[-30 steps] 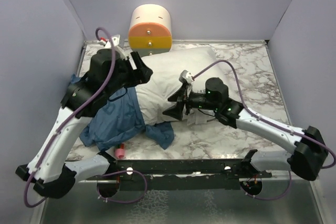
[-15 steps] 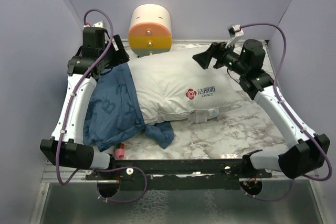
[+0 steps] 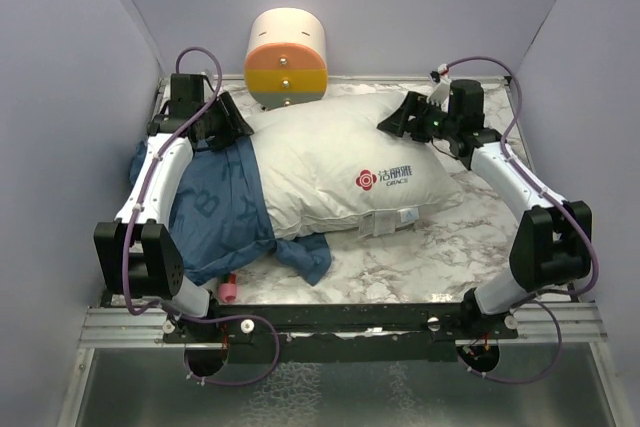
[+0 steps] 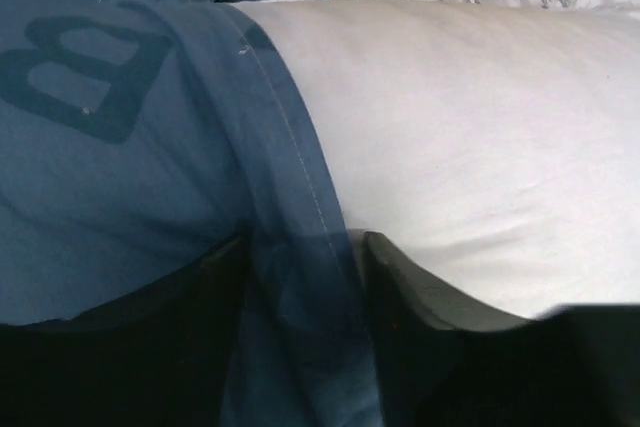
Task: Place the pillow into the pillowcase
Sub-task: Stuff the pillow into the pillowcase.
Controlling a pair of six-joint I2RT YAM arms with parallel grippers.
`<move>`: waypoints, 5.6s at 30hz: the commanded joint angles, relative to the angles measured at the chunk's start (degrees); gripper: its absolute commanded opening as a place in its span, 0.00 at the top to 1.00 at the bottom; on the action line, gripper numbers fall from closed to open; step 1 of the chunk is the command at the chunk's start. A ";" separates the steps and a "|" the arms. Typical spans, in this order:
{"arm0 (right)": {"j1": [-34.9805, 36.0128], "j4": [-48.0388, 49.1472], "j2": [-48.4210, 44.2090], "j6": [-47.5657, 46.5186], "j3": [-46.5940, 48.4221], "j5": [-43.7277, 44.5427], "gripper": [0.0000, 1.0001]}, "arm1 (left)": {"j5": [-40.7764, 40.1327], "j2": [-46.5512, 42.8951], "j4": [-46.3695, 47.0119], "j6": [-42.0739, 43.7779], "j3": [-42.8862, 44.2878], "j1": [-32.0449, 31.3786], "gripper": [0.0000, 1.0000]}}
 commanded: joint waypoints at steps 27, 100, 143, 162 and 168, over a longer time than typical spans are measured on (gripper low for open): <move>0.60 -2.85 -24.42 -8.12 -2.38 -12.00 0.24 | -16.46 -10.74 -6.68 11.73 9.16 -10.20 0.29; 16.60 -13.82 4.27 -38.47 42.74 -6.81 0.99 | 10.14 -15.69 34.71 -12.86 2.08 -22.04 1.00; 27.71 9.93 -12.23 -26.01 -14.19 -6.22 0.99 | -44.62 -2.85 -19.22 7.72 20.81 -39.53 0.40; 27.71 11.89 -11.84 -23.56 -14.53 -5.65 0.99 | -32.86 -0.28 -14.19 12.07 26.42 -39.53 1.00; 27.70 21.71 -7.63 -14.29 -13.54 -5.87 0.99 | -12.53 -3.52 -0.88 3.69 22.39 -39.53 1.00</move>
